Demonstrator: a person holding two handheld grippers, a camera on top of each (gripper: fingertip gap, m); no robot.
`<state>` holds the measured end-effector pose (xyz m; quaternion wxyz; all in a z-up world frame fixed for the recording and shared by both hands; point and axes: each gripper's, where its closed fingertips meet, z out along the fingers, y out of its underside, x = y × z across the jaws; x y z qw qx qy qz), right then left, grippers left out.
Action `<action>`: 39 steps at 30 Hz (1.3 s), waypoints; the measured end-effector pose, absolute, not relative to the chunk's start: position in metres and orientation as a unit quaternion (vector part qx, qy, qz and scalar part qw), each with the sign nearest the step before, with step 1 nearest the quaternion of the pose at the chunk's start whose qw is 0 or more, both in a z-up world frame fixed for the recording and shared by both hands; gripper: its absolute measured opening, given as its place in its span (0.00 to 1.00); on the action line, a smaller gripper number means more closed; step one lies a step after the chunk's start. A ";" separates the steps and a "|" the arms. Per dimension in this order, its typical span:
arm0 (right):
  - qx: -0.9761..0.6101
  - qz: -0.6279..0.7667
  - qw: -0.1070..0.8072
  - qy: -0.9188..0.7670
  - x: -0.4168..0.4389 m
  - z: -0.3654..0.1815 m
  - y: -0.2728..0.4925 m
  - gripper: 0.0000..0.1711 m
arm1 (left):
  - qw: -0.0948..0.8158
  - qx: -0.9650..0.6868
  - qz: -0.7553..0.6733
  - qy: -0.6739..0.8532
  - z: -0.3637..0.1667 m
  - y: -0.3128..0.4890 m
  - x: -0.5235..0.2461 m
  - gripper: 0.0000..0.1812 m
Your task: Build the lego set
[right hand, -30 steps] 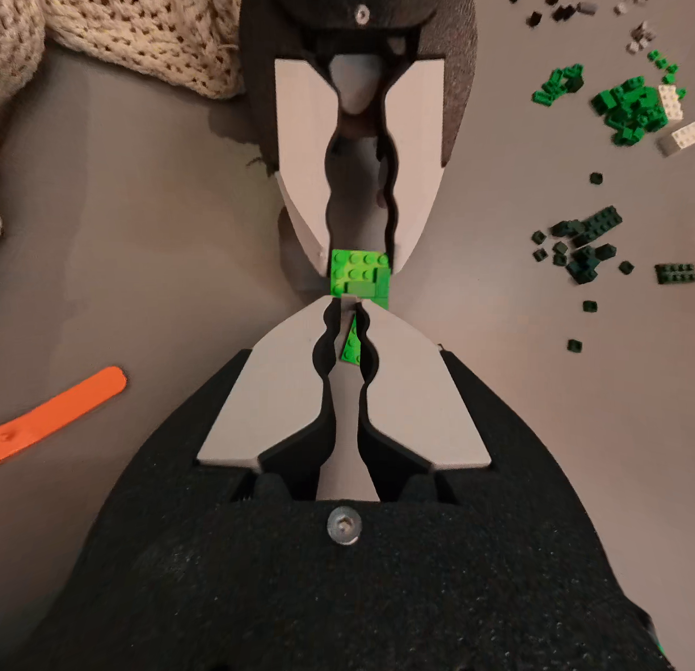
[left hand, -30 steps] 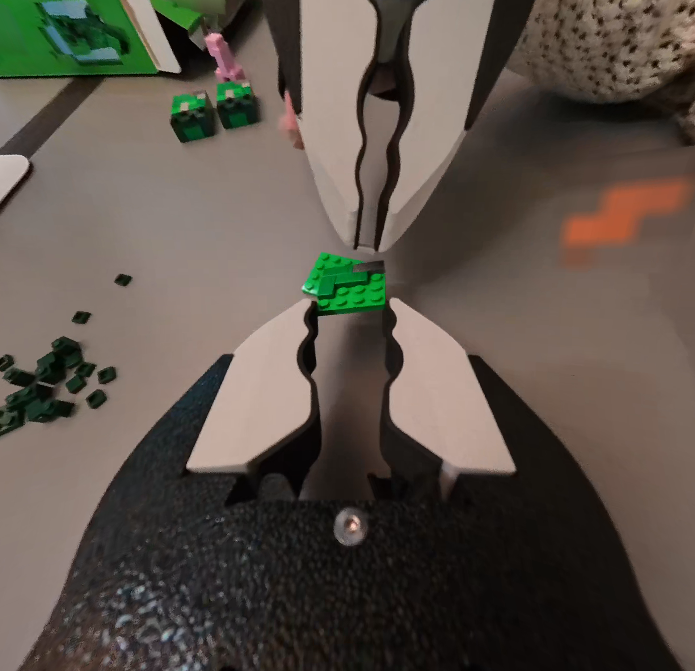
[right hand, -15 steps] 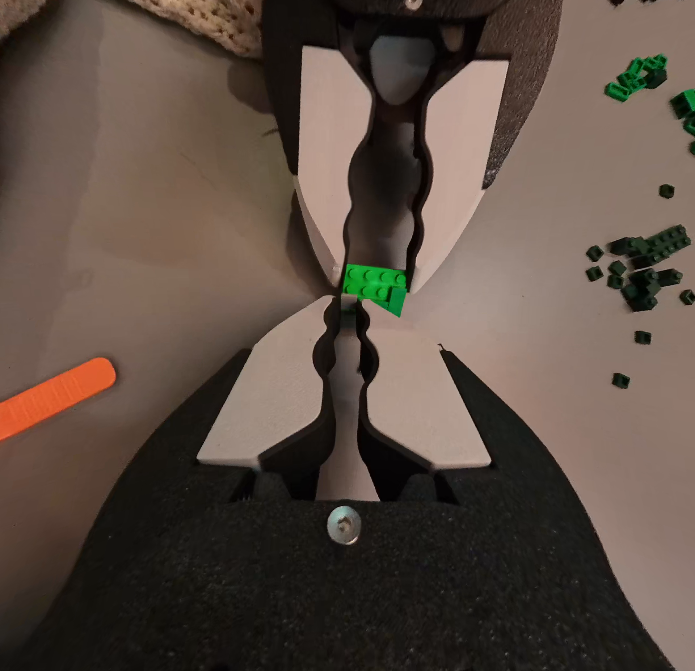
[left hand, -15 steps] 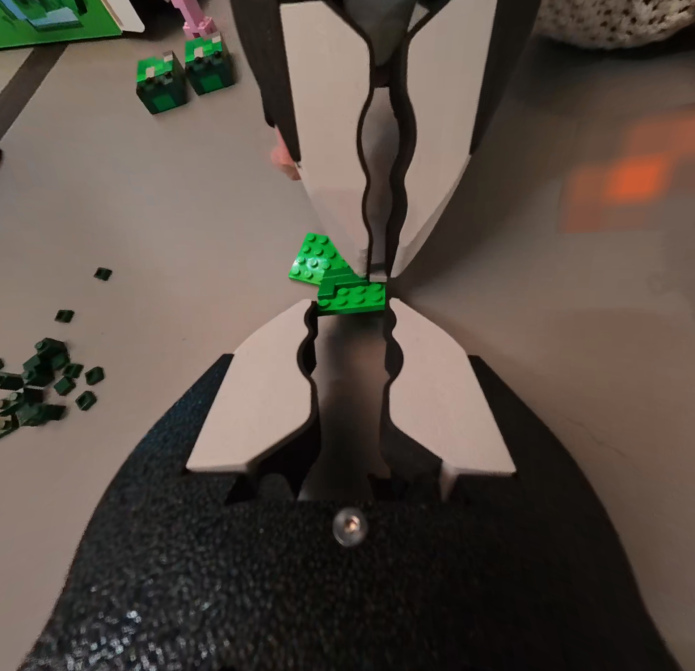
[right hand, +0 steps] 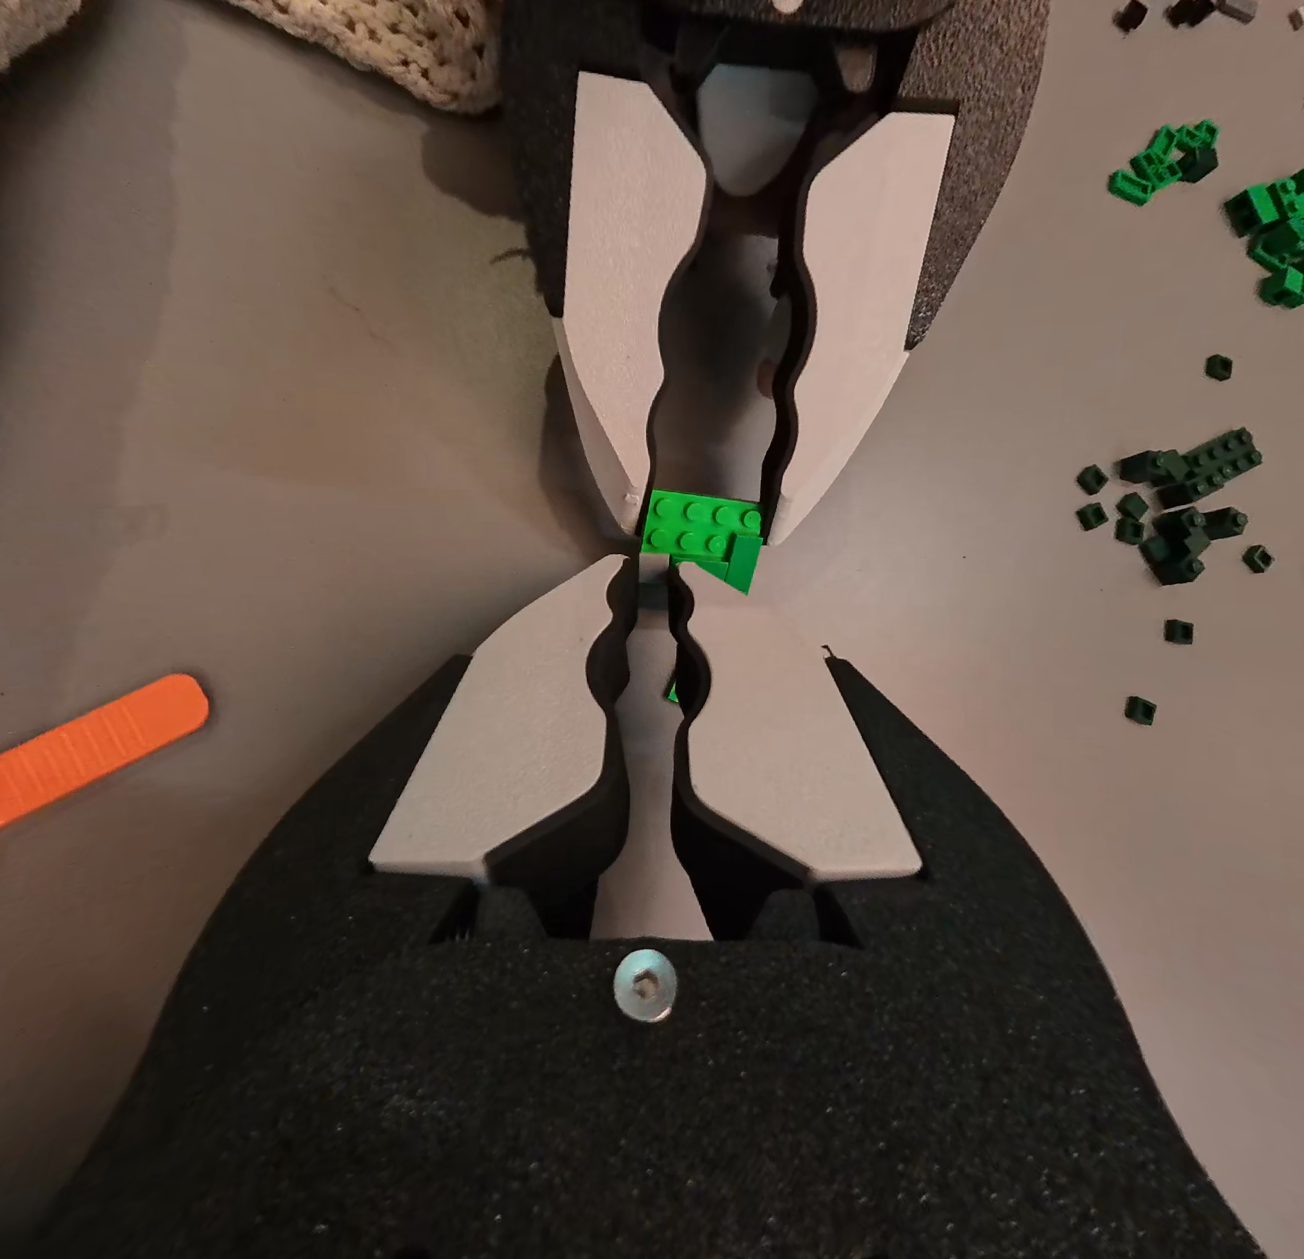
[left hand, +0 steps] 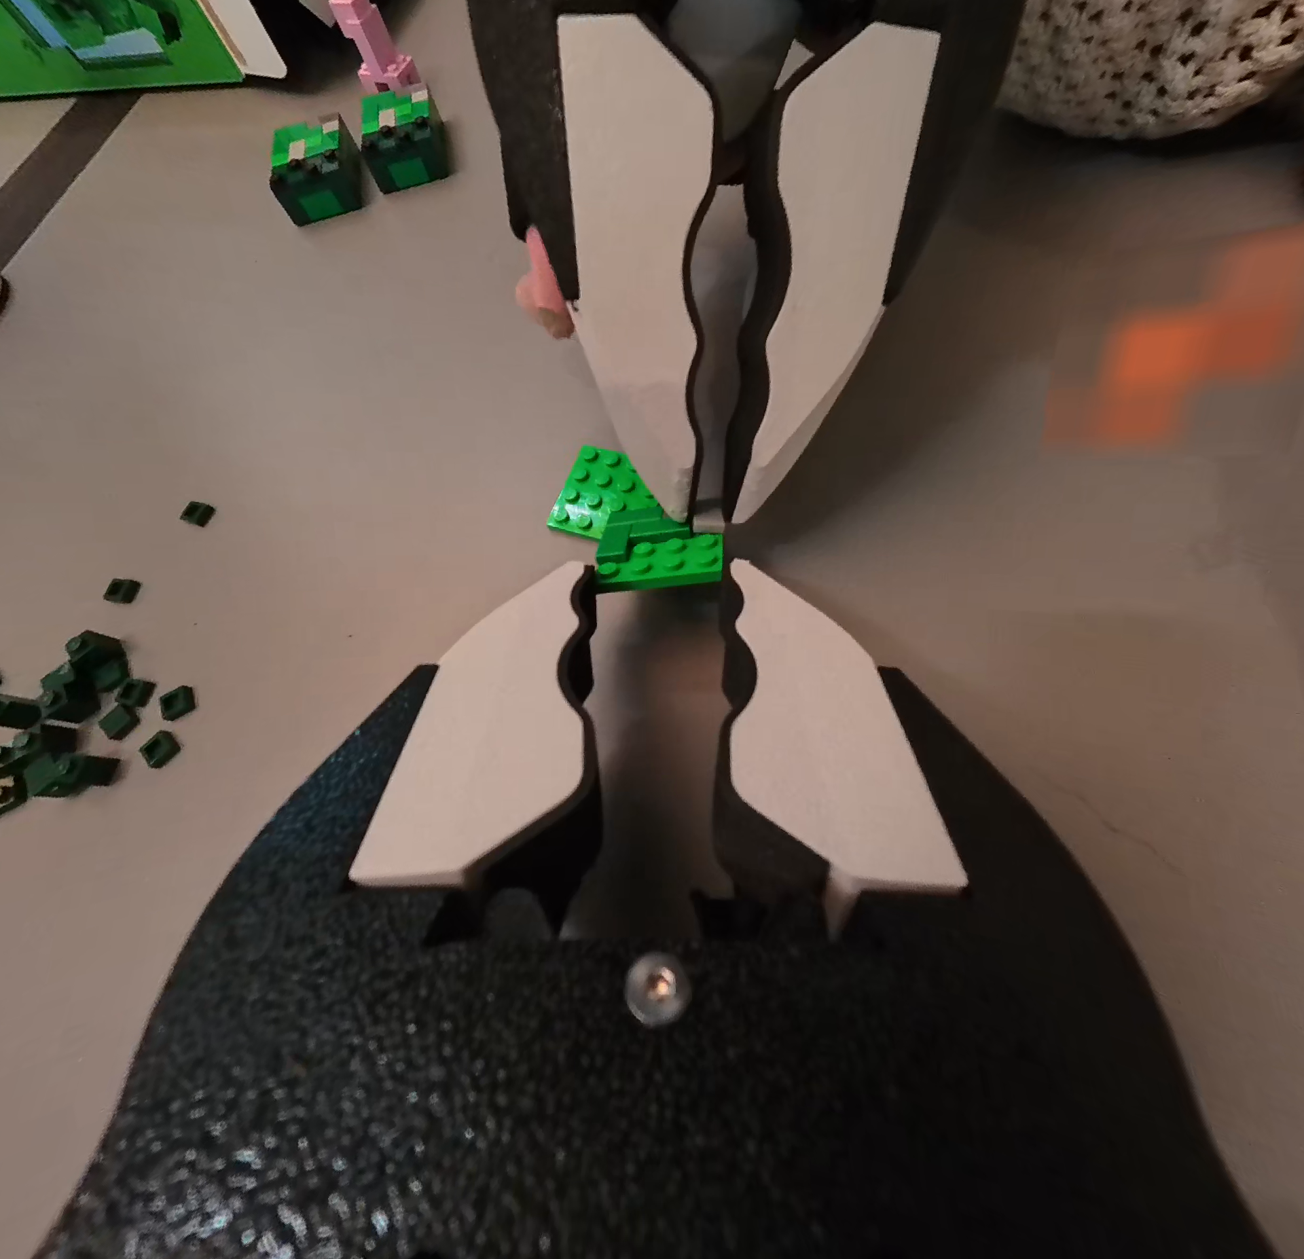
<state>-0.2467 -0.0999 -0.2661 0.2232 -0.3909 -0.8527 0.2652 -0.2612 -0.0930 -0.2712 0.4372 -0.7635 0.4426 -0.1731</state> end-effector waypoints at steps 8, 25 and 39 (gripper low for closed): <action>-0.397 0.268 0.231 -0.847 -0.248 -0.264 -0.100 0.05 | 0.440 -0.764 -0.178 0.438 -0.269 -0.092 -0.261 0.19; -0.374 0.164 0.507 -0.759 -0.267 -0.252 -0.075 0.38 | 0.472 -0.812 -0.203 0.277 -0.255 -0.063 -0.292 0.19; -0.258 -0.017 0.627 -0.735 -0.287 -0.248 -0.067 0.09 | 0.472 -0.812 -0.222 0.262 -0.252 -0.062 -0.293 0.19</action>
